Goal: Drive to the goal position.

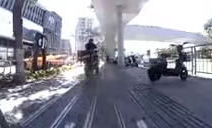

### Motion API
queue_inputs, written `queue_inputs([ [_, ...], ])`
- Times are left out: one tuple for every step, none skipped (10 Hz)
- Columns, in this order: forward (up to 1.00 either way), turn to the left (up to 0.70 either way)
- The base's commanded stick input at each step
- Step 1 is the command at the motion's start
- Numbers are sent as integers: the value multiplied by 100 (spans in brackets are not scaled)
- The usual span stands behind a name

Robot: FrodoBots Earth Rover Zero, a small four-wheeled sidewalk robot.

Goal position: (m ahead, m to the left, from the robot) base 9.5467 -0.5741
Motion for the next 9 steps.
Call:
queue_inputs([
  [70, 0],
  [70, 0],
  [70, 0],
  [70, 0],
  [70, 0],
  [70, 0],
  [70, 0],
  [70, 0],
  [70, 0],
])
